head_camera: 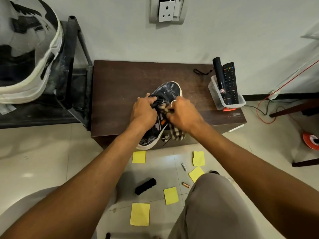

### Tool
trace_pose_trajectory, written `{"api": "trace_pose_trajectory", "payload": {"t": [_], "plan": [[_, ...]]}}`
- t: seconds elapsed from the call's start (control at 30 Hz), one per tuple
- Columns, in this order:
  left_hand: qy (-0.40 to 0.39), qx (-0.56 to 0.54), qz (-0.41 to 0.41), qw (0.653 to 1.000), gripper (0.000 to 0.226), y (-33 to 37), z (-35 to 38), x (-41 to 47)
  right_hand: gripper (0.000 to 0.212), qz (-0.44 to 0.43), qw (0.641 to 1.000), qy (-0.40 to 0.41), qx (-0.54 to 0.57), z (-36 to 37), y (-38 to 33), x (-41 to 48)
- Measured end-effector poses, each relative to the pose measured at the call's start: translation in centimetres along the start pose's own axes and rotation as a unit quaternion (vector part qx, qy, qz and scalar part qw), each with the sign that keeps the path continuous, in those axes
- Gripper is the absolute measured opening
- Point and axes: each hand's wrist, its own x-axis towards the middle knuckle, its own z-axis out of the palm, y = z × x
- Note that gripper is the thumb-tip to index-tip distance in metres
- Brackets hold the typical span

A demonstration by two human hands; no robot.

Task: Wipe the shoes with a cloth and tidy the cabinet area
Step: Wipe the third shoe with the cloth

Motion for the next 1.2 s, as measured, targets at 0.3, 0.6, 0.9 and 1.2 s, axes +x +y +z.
{"api": "trace_pose_trajectory", "payload": {"t": [0.3,0.6,0.9,1.2], "plan": [[0.021,-0.079,-0.055,0.995,0.054,0.2,-0.1,-0.1,0.017,-0.024,0.994,-0.076,0.071,0.5,-1.9,-1.7],[0.02,-0.105,-0.073,0.992,0.063,0.2,-0.2,-0.1,0.02,0.038,0.987,-0.094,0.126,0.9,-2.9,-1.7],[0.02,-0.096,-0.044,0.994,0.056,-0.4,0.3,0.4,0.007,0.099,0.994,0.044,0.02,0.6,-2.4,0.5],[0.043,0.011,0.081,0.996,0.07,1.2,0.0,-1.0,0.043,-0.013,0.993,0.05,0.105,3.3,-0.7,-5.4]]}}
